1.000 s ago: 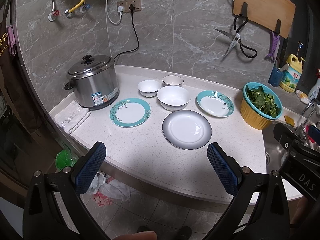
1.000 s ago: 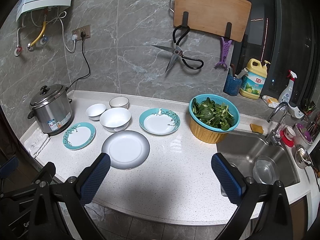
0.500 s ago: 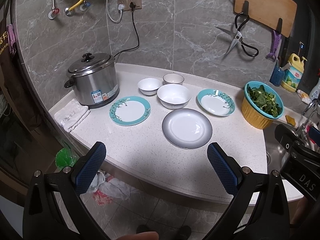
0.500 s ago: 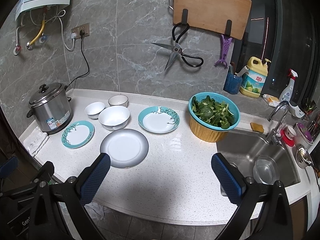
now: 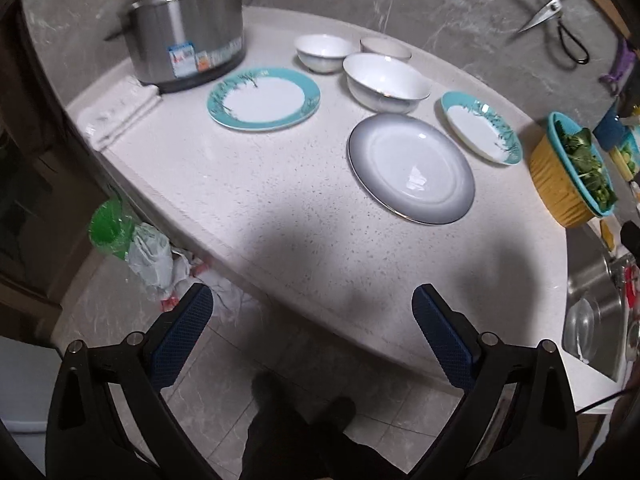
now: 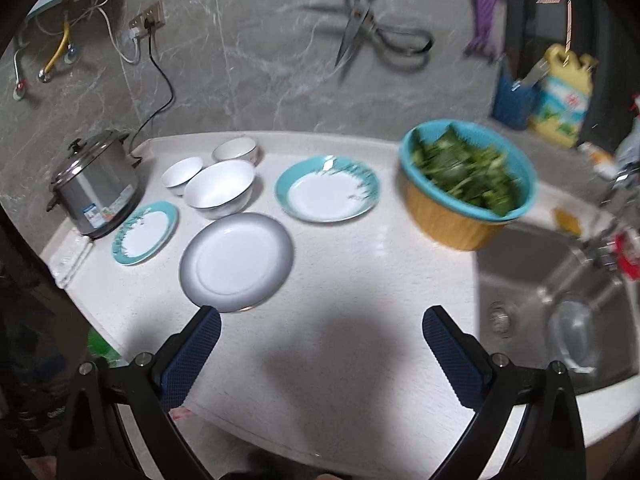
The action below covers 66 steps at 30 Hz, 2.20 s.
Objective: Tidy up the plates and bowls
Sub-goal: 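Move both tools down toward the grey-rimmed white plate, then close the left tool on the grey plate rim while the right tool grips its rim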
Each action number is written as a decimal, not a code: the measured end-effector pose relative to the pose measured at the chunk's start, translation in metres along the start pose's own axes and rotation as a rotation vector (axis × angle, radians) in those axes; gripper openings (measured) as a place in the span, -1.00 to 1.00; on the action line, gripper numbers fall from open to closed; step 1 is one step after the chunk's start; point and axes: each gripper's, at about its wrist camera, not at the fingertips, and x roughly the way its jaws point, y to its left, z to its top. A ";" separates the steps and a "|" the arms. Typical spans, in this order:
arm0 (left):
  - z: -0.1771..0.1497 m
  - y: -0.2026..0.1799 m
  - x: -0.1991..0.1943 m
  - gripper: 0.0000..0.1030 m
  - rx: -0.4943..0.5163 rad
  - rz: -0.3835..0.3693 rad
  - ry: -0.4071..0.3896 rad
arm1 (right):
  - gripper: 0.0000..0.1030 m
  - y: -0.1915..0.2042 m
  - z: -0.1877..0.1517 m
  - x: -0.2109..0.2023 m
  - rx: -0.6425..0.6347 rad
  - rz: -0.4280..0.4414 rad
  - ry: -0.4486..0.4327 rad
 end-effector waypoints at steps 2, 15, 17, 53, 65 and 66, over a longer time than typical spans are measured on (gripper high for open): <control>0.012 0.003 0.023 0.95 0.003 -0.028 0.011 | 1.00 -0.001 0.009 0.022 0.004 0.054 0.017; 0.140 -0.006 0.165 0.95 0.153 -0.270 0.099 | 0.61 0.005 0.043 0.183 0.202 0.253 0.223; 0.157 -0.009 0.187 0.95 0.180 -0.273 0.180 | 0.43 0.004 0.043 0.196 0.230 0.281 0.235; 0.244 -0.047 0.279 -0.06 0.281 -0.431 0.373 | -0.28 -0.039 0.044 0.295 0.242 0.759 0.487; 0.240 -0.056 0.279 -0.06 0.335 -0.423 0.398 | -0.26 -0.036 0.048 0.295 0.268 0.708 0.534; 0.241 -0.056 0.280 -0.06 0.331 -0.426 0.406 | -0.26 -0.036 0.049 0.296 0.266 0.703 0.541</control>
